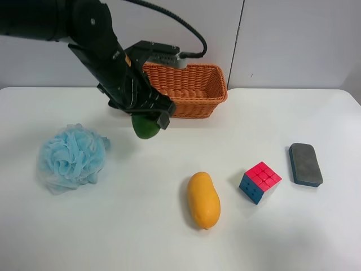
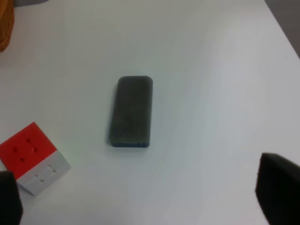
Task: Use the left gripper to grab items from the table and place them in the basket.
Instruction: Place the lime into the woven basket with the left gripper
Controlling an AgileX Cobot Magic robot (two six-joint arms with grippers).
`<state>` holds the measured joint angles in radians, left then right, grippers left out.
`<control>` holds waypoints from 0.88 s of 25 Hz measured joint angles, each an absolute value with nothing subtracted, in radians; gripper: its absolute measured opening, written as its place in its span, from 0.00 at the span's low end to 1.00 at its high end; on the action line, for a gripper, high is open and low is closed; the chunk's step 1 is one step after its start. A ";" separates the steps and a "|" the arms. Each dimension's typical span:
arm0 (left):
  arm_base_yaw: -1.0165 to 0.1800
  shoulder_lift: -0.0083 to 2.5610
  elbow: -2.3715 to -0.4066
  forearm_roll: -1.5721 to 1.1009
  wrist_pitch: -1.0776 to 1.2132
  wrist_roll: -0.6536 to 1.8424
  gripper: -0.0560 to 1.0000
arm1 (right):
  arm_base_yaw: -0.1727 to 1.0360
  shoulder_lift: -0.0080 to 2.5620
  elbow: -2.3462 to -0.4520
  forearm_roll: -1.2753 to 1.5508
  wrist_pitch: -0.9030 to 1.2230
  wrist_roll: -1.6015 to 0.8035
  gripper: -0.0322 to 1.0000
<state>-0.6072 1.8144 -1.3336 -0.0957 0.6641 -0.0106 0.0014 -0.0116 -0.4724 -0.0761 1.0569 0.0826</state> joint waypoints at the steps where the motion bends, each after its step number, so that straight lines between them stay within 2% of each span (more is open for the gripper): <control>1: -0.607 1.827 -1.370 -0.081 0.670 -0.011 0.68 | 0.001 -0.012 -0.472 -0.076 1.057 0.083 0.99; 13: -0.607 2.049 -1.803 0.008 0.680 0.047 0.68 | 0.001 -0.012 -0.472 -0.076 1.057 0.083 0.99; 22: -0.607 2.201 -1.905 0.013 0.461 0.138 0.68 | 0.001 -0.012 -0.472 -0.076 1.057 0.083 0.99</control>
<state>-0.6072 2.2007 -1.9050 0.0127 0.4614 0.1382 0.0014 -0.0116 -0.4724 -0.0761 1.0569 0.0826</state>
